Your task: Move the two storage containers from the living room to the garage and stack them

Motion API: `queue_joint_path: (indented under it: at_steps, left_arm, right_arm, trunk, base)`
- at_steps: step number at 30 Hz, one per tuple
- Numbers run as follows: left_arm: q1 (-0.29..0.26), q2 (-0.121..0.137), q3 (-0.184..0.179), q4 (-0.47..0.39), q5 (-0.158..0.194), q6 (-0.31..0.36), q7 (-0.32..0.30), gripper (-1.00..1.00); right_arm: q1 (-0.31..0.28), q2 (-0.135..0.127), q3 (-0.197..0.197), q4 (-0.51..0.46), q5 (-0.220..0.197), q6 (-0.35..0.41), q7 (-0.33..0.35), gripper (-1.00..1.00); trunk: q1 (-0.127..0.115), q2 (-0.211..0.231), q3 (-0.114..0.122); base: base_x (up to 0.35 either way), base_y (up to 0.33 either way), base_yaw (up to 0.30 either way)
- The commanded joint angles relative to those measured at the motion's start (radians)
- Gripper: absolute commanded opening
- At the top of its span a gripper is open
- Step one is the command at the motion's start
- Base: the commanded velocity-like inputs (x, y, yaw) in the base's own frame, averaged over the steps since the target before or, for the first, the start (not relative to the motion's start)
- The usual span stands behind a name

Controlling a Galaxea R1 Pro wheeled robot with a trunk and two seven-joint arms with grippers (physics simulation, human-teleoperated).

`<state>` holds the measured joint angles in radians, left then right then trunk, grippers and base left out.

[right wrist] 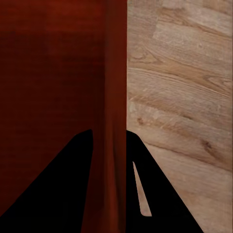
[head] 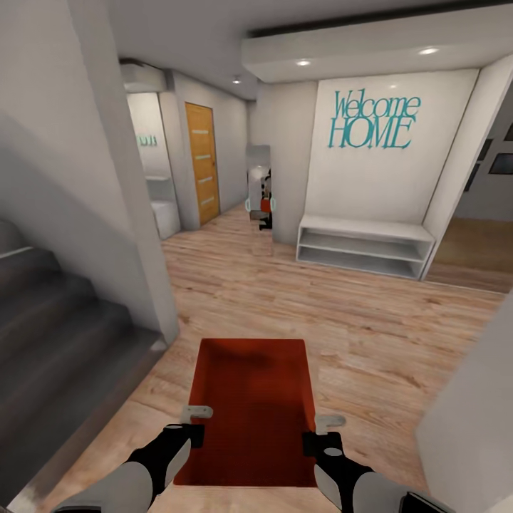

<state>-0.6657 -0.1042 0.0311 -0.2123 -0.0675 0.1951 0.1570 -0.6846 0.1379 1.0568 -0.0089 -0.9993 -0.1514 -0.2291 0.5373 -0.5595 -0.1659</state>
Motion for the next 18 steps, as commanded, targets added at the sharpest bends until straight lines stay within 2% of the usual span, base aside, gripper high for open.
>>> queue_joint_path:
  at_steps: [1, 18]
  left_arm:
    - [0.0, 0.0, -0.012, 0.001, -0.005, 0.007, 0.007, -1.0]
    - [0.0, 0.001, -0.012, 0.001, -0.005, 0.007, 0.007, -1.0]
  right_arm:
    - [-0.001, -0.008, -0.001, 0.001, -0.01, -0.007, -0.016, -1.0]
    - [-0.001, -0.008, -0.001, 0.001, -0.01, -0.007, -0.016, -1.0]
  trunk:
    - [0.001, -0.001, -0.002]
    - [0.001, -0.001, -0.002]
  base:
    - [0.322, 0.0, 0.0]
    - [0.322, 0.0, 0.0]
